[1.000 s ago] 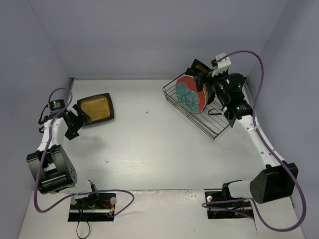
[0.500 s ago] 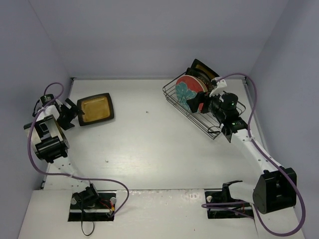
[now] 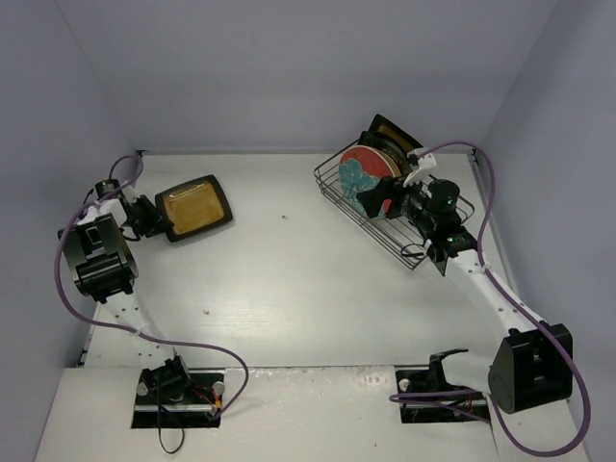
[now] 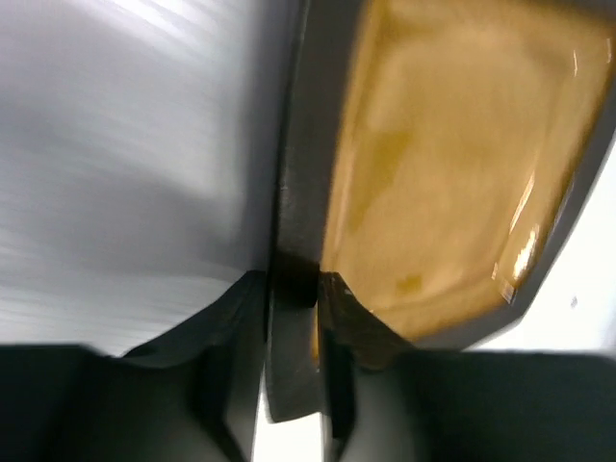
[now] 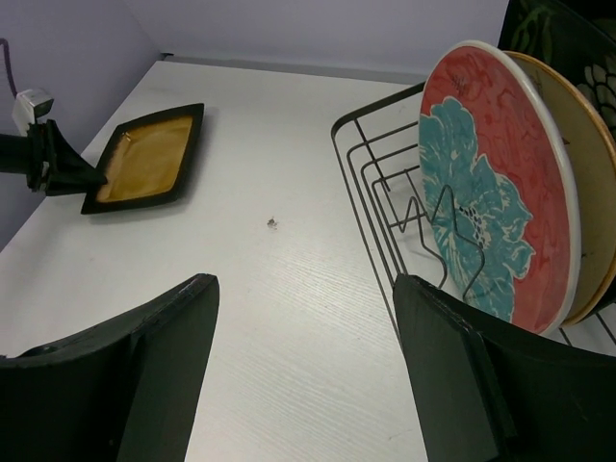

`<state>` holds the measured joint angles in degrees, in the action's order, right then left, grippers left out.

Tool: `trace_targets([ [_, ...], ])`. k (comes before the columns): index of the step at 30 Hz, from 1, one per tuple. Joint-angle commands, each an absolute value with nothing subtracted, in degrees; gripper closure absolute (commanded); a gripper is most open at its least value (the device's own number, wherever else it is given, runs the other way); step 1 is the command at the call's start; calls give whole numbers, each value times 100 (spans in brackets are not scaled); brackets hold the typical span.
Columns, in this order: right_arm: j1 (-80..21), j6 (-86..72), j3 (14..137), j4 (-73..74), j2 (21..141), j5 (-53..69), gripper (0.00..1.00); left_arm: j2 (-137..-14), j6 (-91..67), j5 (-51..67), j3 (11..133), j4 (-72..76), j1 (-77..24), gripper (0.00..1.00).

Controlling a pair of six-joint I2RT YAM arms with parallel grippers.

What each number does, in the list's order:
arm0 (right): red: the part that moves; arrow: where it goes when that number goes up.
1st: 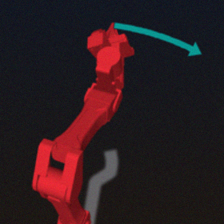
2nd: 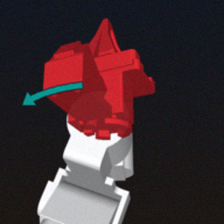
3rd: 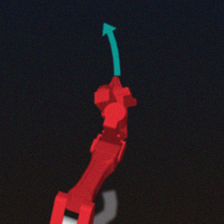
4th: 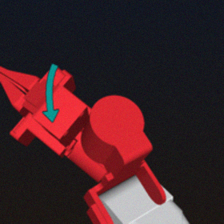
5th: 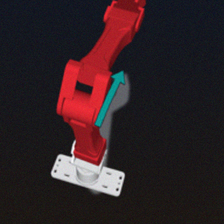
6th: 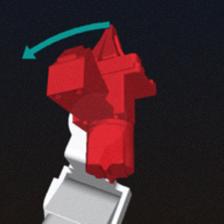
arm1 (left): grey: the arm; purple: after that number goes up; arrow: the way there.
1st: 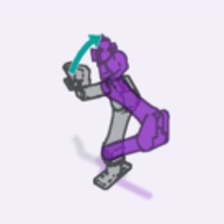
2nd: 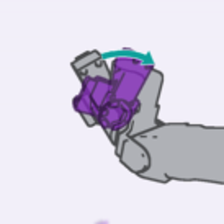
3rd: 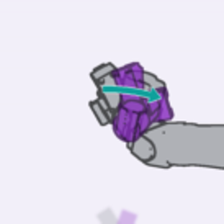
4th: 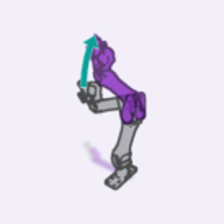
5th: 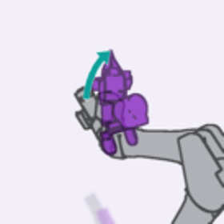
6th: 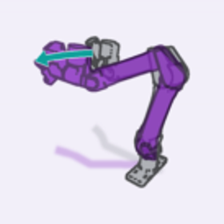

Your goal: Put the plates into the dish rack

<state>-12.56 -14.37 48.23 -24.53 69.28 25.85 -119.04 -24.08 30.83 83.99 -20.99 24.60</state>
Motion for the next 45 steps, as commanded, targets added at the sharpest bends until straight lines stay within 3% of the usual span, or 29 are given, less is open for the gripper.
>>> trace_targets([
  [1,-1345,-1538,5045,-3023,6996,2760,26,-11673,-2224,3164,7868,-2259,2031,82],
  [4,-1432,-1573,5071,-3006,7014,2786,26,-11427,-2294,3173,7569,-2277,1723,92],
  [15,-2056,-1556,5036,-2883,6996,2567,26,-9986,-3127,2847,5452,-1635,344,96],
  [17,-2241,-1538,5027,-2874,7005,2479,26,-9749,-3365,2865,5161,-1495,343,87],
  [19,-2355,-1538,5010,-2865,6996,2435,26,-9616,-3480,2865,5010,-1398,334,66],
  [22,-2487,-1564,4957,-2874,6961,2400,26,-9352,-3779,2874,4712,-1214,334,51],
  [25,-2505,-1643,4852,-2883,6891,2408,26,-9115,-4069,2927,4316,-906,334,41],
  [28,-2522,-1705,4747,-2900,6812,2408,26,-9035,-4148,2953,4079,-791,334,39],
  [41,-2663,-1889,4430,-2874,6785,2355,26,-10010,-4368,2549,4087,-387,-131,40],
  [44,-2724,-1942,4403,-2857,6847,2364,26,-10195,-4465,2532,4017,-159,-158,55],
  [45,-2777,-1951,4386,-2891,6890,2356,26,-10282,-4482,2453,4017,-141,-202,66],
])
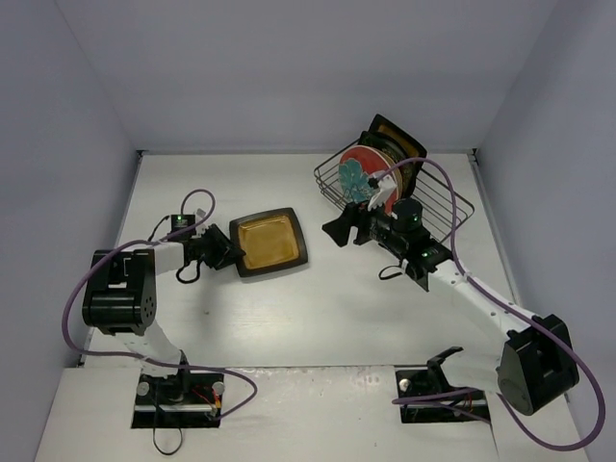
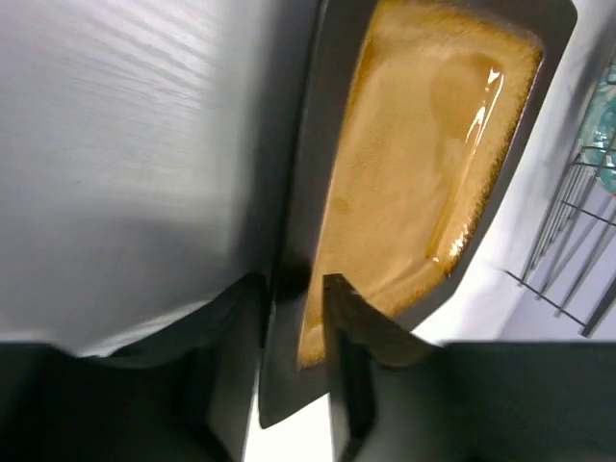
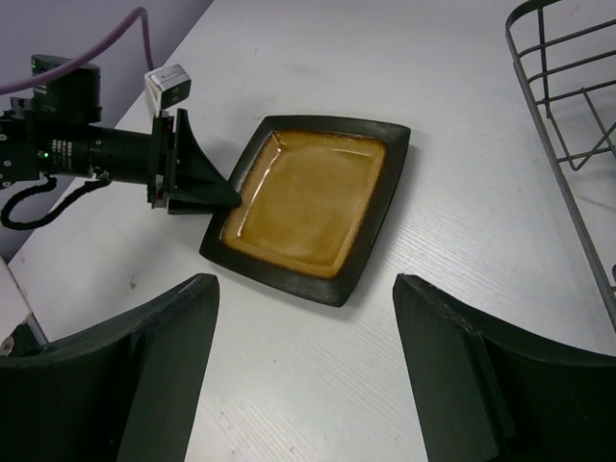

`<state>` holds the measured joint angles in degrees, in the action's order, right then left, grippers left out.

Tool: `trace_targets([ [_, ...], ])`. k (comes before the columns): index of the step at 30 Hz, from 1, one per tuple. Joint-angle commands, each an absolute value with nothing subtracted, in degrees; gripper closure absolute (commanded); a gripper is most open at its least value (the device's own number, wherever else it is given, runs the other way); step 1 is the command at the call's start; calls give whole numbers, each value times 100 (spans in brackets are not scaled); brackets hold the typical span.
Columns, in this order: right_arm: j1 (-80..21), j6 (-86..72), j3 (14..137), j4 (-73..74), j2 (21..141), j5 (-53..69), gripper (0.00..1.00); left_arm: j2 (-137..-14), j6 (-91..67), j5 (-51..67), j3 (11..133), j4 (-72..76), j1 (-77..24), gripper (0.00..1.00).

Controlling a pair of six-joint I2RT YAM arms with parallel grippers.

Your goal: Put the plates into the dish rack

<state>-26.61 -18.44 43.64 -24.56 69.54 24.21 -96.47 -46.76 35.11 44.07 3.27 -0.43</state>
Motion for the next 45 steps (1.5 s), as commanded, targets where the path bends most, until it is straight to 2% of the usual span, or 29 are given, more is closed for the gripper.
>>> trace_targets([
  [1,-2777,-1969,4368,-2892,6925,2329,26,-10327,-4500,2452,4008,-106,-220,71],
  [3,-2874,-2056,4333,-2900,7039,2250,26,-10380,-4570,2478,3964,112,-290,81],
  [4,-2909,-2091,4324,-2918,7075,2172,26,-10406,-4596,2487,3955,149,-316,90],
  [6,-2979,-2223,4263,-2979,7189,2110,26,-10415,-4614,2557,3946,219,-334,99],
  [7,-3006,-2276,4245,-3040,7224,2083,26,-10354,-4632,2697,3946,255,-334,100],
  [22,-3270,-3603,4579,-3120,8498,1845,24,-8166,-4649,4157,3885,325,-325,100],
  [35,-3270,-4473,4377,-3972,9474,2346,23,-7207,-5483,4807,3595,1326,-316,100],
  [45,-3252,-4772,4157,-4500,9694,2531,23,-6882,-6460,5097,3568,2505,-299,100],
])
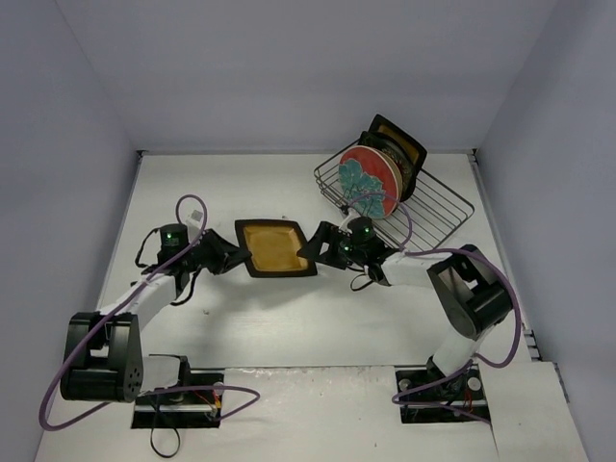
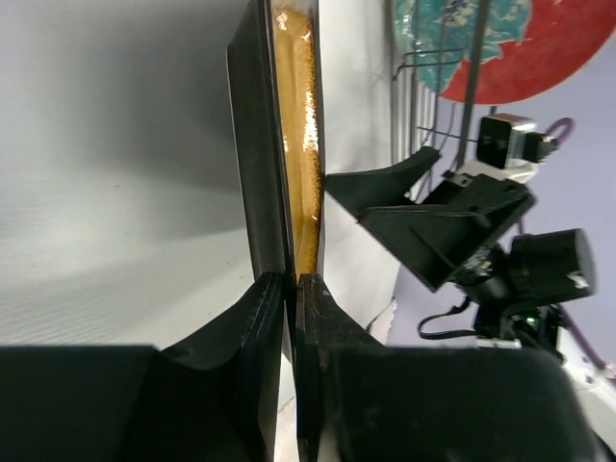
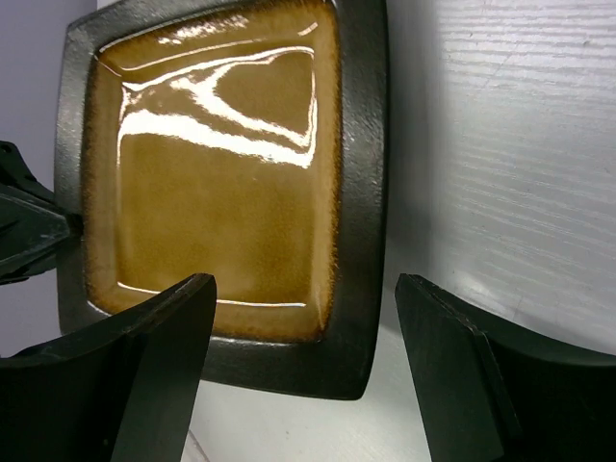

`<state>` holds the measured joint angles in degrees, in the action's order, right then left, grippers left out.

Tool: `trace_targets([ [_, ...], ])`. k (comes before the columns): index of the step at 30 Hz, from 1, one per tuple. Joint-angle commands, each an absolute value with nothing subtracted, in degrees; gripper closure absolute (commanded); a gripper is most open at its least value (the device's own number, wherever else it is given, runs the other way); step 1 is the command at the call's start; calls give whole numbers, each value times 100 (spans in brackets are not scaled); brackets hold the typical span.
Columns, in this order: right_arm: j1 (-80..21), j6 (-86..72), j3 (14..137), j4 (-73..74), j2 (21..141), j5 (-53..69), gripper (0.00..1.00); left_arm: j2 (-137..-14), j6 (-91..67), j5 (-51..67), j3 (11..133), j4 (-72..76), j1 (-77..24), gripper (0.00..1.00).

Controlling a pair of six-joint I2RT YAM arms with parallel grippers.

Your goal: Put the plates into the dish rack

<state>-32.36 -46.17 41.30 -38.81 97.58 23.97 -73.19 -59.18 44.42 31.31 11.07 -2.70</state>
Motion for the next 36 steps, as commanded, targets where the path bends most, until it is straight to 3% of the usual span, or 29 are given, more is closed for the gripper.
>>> trace_targets([
  [1,-3252,-4772,4157,-4491,9694,2531,23,-6838,-6495,5106,3586,2557,-299,100],
  [12,-3032,-5062,4104,-5378,9896,3251,24,-6416,-6556,5256,3744,2671,-308,100],
  [19,-2988,-5448,4306,-6266,10221,3884,30,-6302,-6574,5370,3797,2689,-299,100],
  [22,-2988,-5572,4429,-6565,10353,4113,38,-6284,-6574,5405,3805,2690,-308,100],
  [24,-2988,-5616,4447,-6793,10371,4174,50,-6275,-6557,5475,3814,2672,-308,100],
  [25,-2988,-5625,4465,-6820,10362,4192,56,-6267,-6531,5476,3823,2637,-308,100],
  [26,-2988,-5608,4508,-6846,10345,4201,69,-6240,-6469,5502,3849,2558,-308,100],
  [30,-2988,-5284,4658,-6567,10073,4193,97,-6144,-5628,5362,4165,1218,-316,100],
  [34,-2971,-4879,4921,-5804,9634,4192,100,-6126,-4722,4949,4675,-312,-308,99],
  [36,-2971,-4381,5202,-5373,9432,4131,100,-6178,-4144,4686,5104,-1320,-308,91],
])
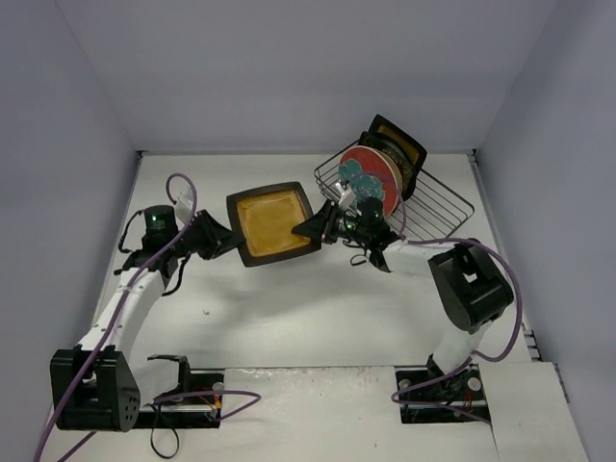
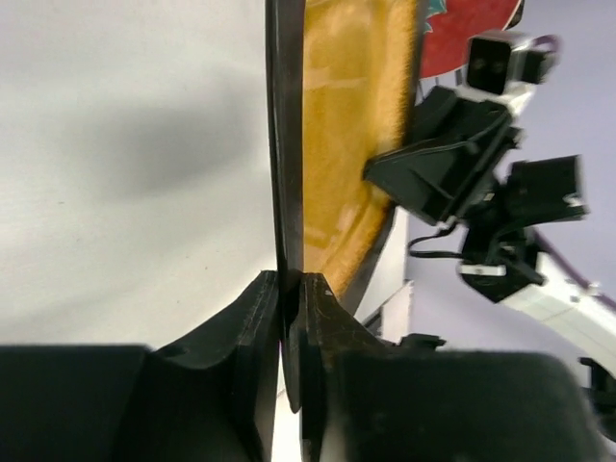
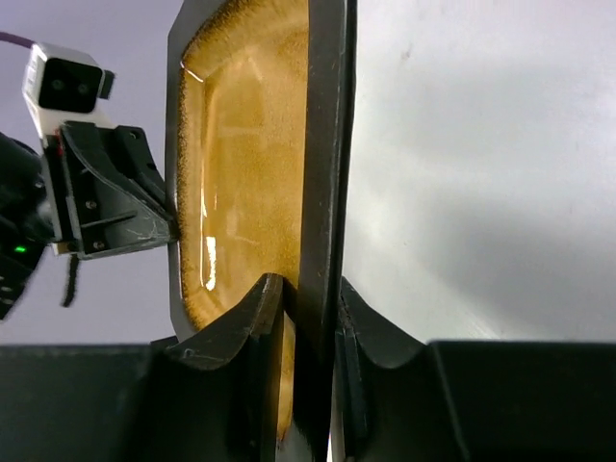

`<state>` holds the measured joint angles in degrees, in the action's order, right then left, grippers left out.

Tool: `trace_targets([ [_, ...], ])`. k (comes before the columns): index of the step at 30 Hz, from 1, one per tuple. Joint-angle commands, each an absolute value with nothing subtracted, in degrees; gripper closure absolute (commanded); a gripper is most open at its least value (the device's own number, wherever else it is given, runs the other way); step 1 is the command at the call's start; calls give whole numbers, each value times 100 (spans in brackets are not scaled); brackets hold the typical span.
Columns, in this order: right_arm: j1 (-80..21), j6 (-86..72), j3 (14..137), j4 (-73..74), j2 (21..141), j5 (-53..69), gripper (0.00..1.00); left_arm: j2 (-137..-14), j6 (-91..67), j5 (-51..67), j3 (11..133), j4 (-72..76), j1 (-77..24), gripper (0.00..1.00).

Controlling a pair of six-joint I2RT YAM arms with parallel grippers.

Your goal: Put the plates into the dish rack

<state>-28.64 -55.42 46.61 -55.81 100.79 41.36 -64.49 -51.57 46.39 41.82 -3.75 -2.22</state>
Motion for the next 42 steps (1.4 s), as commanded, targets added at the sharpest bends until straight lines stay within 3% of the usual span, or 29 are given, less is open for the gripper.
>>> trace_targets([
  [1,-2971,-4133,5342,-4744,9231,4000,100,-6205,-3974,4458,5246,-1588,-308,85],
  [3,-2971,-3624,5763,-4099,8897,3763,100,-6231,-3641,4150,5579,-2228,-308,65],
  [4,-2971,-3108,5896,-3530,8781,3649,100,-6240,-3517,3827,5703,-2415,-308,47],
  [7,-2918,-2094,6546,-2385,8456,3121,100,-6293,-3112,3123,6186,-3198,-316,28],
  [10,-2760,-1121,7195,-1472,8253,2761,100,-6337,-2708,2412,6616,-3839,-308,19],
  [17,-2435,1093,8401,-229,7928,2066,100,-6267,-2074,574,7312,-4956,-325,19],
  [27,-2048,3469,9334,413,8217,1310,100,-5898,-1943,255,7348,-5071,-316,18],
  [28,-2039,3559,9351,413,8261,1223,100,-5854,-1925,229,7339,-5080,-325,6],
  [29,-2030,3629,9369,404,8357,1152,100,-5827,-1907,202,7321,-5089,-316,3],
  [42,-1960,4017,9404,150,9088,668,100,-5783,-1872,158,7102,-5133,-316,3],
])
